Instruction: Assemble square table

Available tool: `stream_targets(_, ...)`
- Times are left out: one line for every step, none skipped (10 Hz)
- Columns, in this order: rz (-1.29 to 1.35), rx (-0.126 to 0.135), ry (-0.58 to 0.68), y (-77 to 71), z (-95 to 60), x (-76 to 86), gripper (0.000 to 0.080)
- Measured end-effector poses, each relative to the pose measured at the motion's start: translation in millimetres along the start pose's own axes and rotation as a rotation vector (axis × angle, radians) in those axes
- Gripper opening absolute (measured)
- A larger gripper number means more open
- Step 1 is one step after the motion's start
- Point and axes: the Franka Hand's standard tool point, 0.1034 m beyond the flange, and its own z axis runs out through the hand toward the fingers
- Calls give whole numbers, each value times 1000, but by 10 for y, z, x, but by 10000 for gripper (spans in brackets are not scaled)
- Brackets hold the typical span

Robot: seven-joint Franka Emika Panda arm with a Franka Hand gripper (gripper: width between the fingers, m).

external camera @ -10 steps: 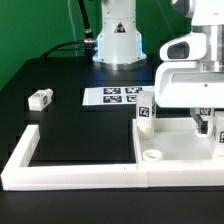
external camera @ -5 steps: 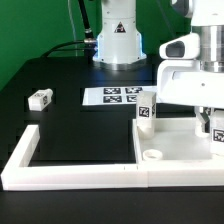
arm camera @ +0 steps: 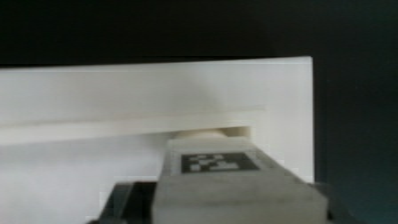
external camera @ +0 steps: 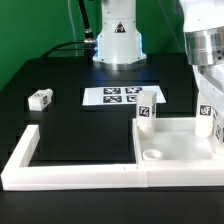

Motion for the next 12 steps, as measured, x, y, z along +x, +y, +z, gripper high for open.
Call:
stream_targets(3,0,0,2,2,0,284)
stream_targets(-3,-1,0,4,5,1,359)
stream_targets(-155,2,15,4,11,-17,531)
stream_targets(-344,20,29,-3,27,-85,531)
stream_targets(-527,67,33,-19,45,-145,629)
stream_targets(-611,47,27,22,48,-203,643)
stream_targets(-668,47,32,12,50,-178,643)
stream_targets(-742,45,38,10,53,-161,649)
stream_targets(-812,43,41,9,53,-159,649)
stream_targets(-921,36,45,5,50,-137,649)
stream_targets(-1163,-12,34,-11,27,-51,649)
stream_targets(-1305,-60,19,-35,13,-28,649)
